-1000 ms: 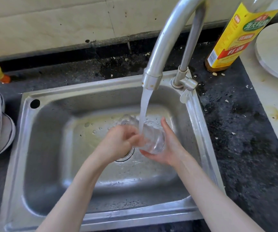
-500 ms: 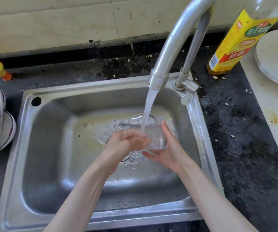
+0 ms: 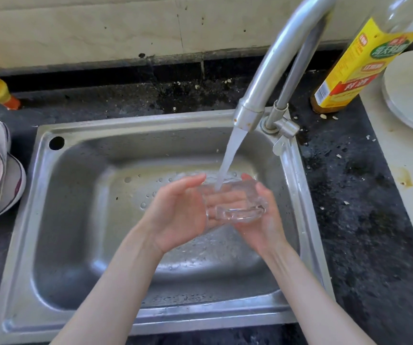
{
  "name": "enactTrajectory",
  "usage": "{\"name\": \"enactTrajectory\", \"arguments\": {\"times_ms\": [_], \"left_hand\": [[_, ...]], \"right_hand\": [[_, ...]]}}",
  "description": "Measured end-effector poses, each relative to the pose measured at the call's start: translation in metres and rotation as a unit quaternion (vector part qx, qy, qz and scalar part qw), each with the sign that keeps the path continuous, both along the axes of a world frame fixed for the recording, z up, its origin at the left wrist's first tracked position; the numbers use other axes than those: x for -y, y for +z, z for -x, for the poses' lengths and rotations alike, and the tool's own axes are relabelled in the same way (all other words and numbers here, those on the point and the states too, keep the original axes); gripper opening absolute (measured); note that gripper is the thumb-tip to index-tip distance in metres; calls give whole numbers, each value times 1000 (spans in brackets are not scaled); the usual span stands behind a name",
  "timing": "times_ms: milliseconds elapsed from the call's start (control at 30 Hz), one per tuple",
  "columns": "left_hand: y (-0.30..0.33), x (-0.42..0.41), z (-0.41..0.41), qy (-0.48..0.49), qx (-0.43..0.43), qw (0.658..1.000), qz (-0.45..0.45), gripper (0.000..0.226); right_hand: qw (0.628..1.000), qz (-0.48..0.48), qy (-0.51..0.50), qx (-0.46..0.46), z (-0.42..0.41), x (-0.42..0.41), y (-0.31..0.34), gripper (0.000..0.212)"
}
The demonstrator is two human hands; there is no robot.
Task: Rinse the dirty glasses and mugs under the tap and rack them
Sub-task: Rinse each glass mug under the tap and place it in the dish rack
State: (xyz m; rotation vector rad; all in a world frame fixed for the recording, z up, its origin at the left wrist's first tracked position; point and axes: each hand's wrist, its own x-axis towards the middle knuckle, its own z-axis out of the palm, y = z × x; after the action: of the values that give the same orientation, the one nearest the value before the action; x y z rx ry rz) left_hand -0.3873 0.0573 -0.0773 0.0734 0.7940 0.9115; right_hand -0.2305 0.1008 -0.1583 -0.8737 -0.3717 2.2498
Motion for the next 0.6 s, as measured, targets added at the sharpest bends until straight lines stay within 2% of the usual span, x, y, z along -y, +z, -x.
{"name": "enactTrajectory", "arguments": {"times_ms": [100,167,300,433,500,533,600], "left_hand": [[-5,-4,-10,1,-168,985,32,39],[-7,-3,-13,-1,-229,973,30,32],[-12,2,-12,20,-230,972,51,32],[-21,3,-21,105,-189,969,117,38],[-22,3,-23,108,-202,967,108,37],[-19,2,-25,94,-222,966,88,37],[-9,0,-26,48,-293,955,25,32]], "right_hand": [[1000,-25,0,10,-1,-7,9,60],[998,-38,-6,58,-4,-11,14,52],[979,-100,32,173,-10,-5,26,49],[921,-216,65,318,-15,-4,39,60],[910,-206,52,355,-13,-6,38,57],[920,-175,35,349,-13,-6,36,60],[956,-71,4,283,-10,-4,29,81]]}}
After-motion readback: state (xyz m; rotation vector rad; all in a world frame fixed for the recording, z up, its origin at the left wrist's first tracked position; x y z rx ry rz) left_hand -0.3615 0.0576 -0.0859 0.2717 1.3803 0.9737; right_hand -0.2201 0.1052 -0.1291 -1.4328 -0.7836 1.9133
